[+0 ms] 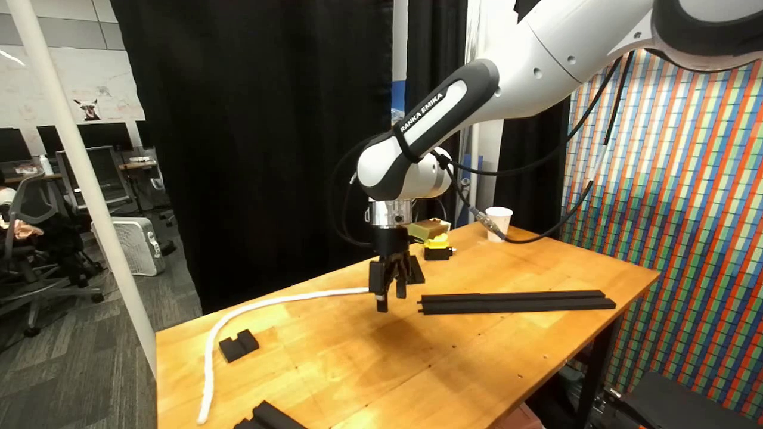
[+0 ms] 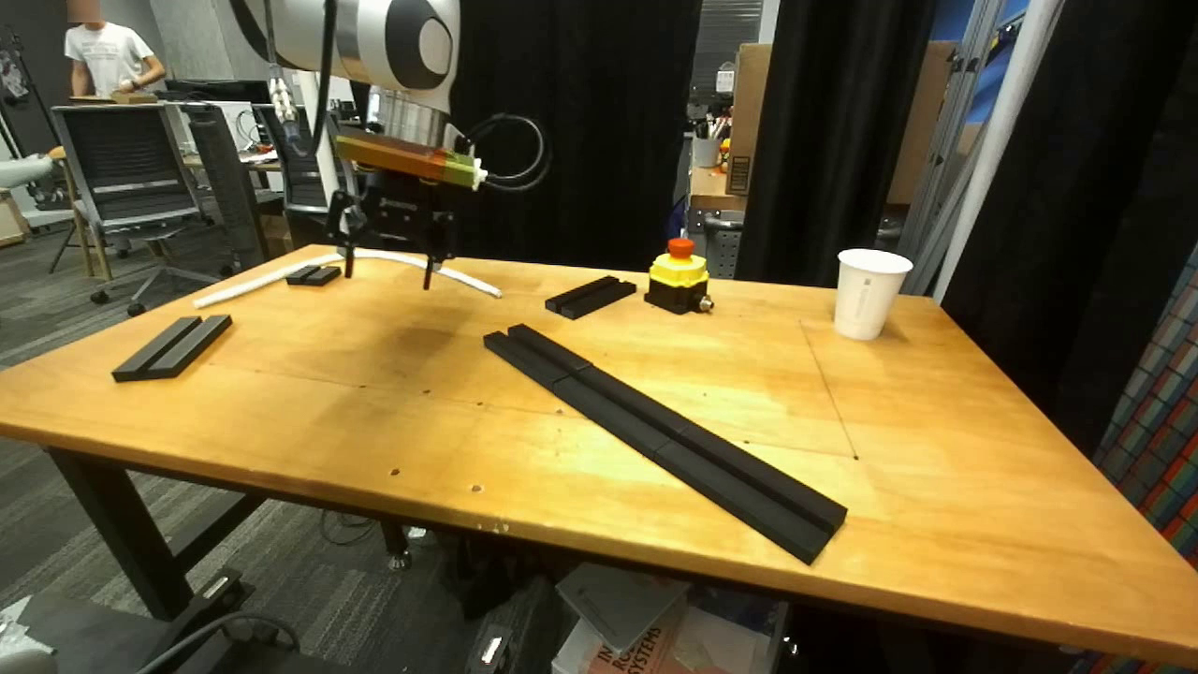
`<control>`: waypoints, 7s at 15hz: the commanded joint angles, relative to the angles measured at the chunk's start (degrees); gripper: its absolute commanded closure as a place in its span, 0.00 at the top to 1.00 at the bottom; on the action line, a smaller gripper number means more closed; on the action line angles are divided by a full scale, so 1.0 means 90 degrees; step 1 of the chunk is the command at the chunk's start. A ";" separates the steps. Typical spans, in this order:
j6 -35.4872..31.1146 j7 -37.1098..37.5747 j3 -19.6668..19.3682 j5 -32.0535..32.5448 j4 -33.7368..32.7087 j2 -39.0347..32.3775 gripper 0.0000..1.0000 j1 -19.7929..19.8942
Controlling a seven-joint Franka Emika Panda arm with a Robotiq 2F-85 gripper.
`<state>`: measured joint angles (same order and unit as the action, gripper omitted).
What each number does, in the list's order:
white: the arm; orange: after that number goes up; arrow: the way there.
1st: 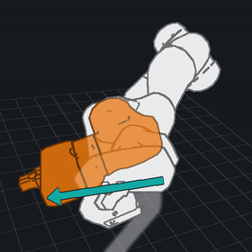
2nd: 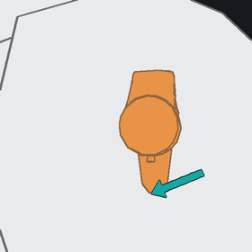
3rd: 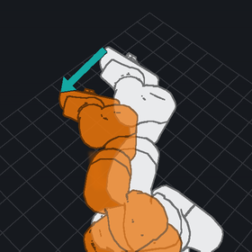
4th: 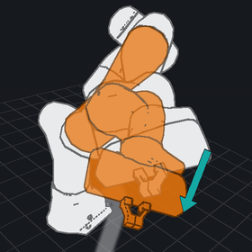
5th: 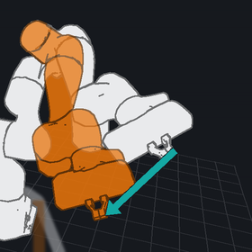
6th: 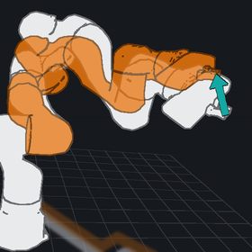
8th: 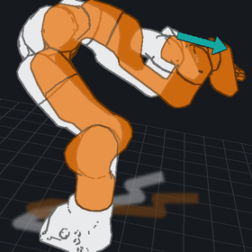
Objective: Pick up the black objects and put them in a straight line.
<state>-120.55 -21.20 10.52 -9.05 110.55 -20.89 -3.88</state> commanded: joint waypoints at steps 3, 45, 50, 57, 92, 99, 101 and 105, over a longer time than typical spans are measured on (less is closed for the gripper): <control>-0.0242 0.1615 0.0173 -0.0013 -0.0379 -0.0285 1.00 -0.0713; -0.1331 0.3996 0.0363 0.1016 -0.0506 -0.1088 1.00 -0.2718; -0.1365 0.4012 0.0390 0.1057 -0.0485 -0.1131 1.00 -0.2760; -0.1356 0.3990 0.0409 0.1073 -0.0526 -0.1218 1.00 -0.2821; 0.0563 -0.0204 -0.0083 0.2564 -0.0658 -0.0137 0.46 -0.0745; 0.0448 -0.1621 -0.0110 0.2496 -0.1148 -0.0615 0.46 -0.0205; 0.0366 -0.1852 -0.0129 0.2422 -0.1340 -0.0854 0.46 -0.0104; 0.0401 -0.2113 -0.0190 0.2408 -0.1801 -0.1393 0.46 0.0038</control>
<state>-117.47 -37.60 9.06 13.20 99.39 -29.37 -4.25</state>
